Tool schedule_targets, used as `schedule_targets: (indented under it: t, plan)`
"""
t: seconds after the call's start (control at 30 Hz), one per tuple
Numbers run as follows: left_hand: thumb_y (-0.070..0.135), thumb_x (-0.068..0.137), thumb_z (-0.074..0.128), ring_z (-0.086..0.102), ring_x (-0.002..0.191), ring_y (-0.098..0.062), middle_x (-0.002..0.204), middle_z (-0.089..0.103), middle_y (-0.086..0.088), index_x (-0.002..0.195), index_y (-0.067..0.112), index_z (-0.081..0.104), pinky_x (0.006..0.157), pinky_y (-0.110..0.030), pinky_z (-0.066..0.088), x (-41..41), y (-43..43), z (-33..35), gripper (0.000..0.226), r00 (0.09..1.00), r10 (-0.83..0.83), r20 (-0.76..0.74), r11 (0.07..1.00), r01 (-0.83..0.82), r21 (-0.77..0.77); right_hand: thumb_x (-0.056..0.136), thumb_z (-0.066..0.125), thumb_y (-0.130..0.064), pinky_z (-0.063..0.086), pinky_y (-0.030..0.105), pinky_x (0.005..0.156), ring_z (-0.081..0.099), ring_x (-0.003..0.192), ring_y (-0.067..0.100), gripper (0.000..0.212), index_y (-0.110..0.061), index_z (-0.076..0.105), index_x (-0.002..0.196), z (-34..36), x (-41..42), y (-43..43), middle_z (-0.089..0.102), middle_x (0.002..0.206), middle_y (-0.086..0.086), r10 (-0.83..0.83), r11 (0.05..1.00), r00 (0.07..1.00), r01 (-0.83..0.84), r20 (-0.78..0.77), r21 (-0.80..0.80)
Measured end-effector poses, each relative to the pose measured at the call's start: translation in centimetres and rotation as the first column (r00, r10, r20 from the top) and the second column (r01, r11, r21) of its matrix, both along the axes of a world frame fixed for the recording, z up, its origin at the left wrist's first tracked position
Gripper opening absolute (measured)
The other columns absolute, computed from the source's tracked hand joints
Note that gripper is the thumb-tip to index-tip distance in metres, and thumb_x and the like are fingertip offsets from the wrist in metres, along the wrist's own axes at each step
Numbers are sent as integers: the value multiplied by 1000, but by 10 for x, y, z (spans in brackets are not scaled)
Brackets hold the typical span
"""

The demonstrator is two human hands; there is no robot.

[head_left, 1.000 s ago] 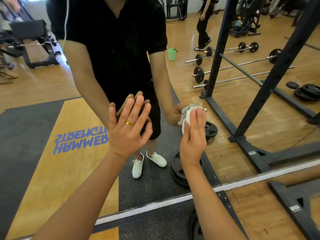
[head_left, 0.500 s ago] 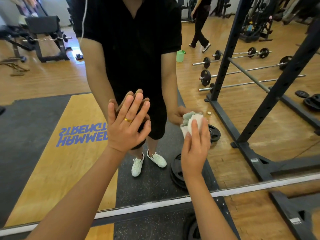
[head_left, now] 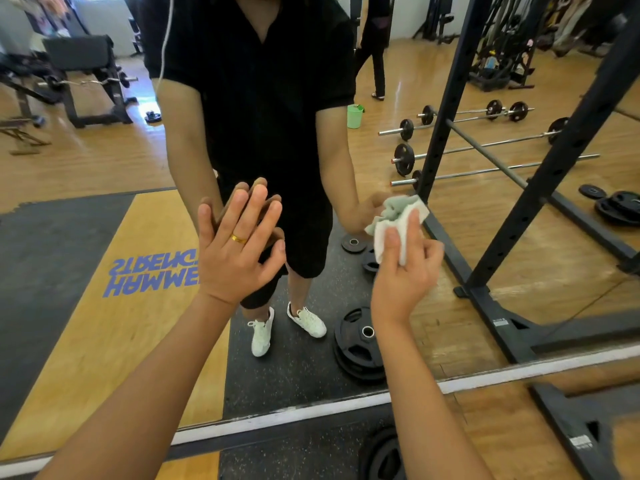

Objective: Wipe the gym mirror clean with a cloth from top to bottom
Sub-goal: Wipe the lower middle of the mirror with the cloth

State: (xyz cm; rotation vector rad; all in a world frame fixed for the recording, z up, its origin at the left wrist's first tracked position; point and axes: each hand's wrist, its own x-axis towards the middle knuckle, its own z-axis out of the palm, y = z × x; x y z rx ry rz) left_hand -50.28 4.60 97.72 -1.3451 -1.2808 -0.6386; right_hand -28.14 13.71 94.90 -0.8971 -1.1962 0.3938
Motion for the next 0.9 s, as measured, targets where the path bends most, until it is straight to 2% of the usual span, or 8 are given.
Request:
schedule_targets:
  t: [0.1, 0.17, 0.3, 0.4, 0.5, 0.63, 0.77, 0.9]
  plan:
    - [32, 91, 65, 20, 157, -24, 169, 25, -5, 154, 15, 45, 126, -51, 4, 0, -1, -1, 69, 1000, -1, 4, 1000, 1, -2, 100, 65, -28, 52, 22, 74, 51, 84, 6, 46, -5, 59, 140, -5, -25, -15, 48, 95, 2, 54, 998, 999, -54, -6, -26]
    - [32, 90, 66, 21, 157, -24, 169, 25, -5, 153, 15, 46, 126, -51, 5, 0, -1, -1, 69, 1000, -6, 5, 1000, 6, 6, 102, 64, -27, 52, 30, 66, 53, 78, 12, 44, 2, 63, 136, -14, -28, -22, 53, 89, 7, 61, 997, 991, -67, 122, 40]
    - [31, 89, 66, 21, 157, -23, 169, 25, -5, 153, 15, 47, 126, -51, 5, 1, 1, 1, 68, 1000, -16, 9, 1000, 16, 13, 104, 62, -23, 50, 25, 68, 57, 74, 19, 33, 1, 71, 125, -13, -4, -7, 61, 84, 13, -31, 983, 952, -26, 305, 180]
    - [32, 90, 66, 22, 156, -23, 169, 25, -4, 152, 15, 49, 126, -50, 5, 1, 0, 0, 67, 1000, -20, 11, 1000, 20, 10, 99, 66, -22, 42, 6, 82, 52, 90, 3, 28, -14, 65, 127, -6, -14, -19, 62, 99, 13, 39, 999, 982, -40, 186, 5]
    - [32, 91, 66, 21, 156, -22, 169, 24, -4, 151, 15, 49, 126, -50, 5, 1, -1, 2, 65, 999, -35, 16, 999, 35, -11, 99, 65, -21, 35, 0, 87, 45, 100, -10, 31, -11, 57, 127, -6, -29, -28, 56, 108, 10, 55, 997, 991, -47, 123, -63]
    - [31, 91, 67, 21, 157, -22, 166, 29, -4, 151, 16, 48, 127, -51, 6, 1, -3, 4, 65, 998, -50, 24, 998, 51, -25, 101, 66, -19, 35, 2, 90, 49, 99, 1, 33, 1, 62, 126, -3, -23, -22, 62, 107, 18, 13, 999, 989, -8, 147, -37]
    - [31, 91, 67, 20, 157, -21, 168, 25, -3, 152, 16, 47, 127, -51, 6, 1, -2, 4, 66, 998, -54, 27, 998, 54, -17, 102, 64, -14, 40, 3, 87, 51, 106, -16, 35, -2, 64, 134, 7, -35, -28, 60, 111, 4, -31, 994, 999, 28, -25, -109]
    - [30, 90, 69, 21, 157, -21, 169, 23, -2, 150, 16, 51, 126, -51, 6, 1, -2, 2, 64, 998, -49, 32, 999, 49, -13, 104, 60, -27, 55, 22, 83, 62, 101, 5, 42, -8, 60, 141, 4, -66, -43, 57, 112, 3, -9, 994, 986, -10, -169, -108]
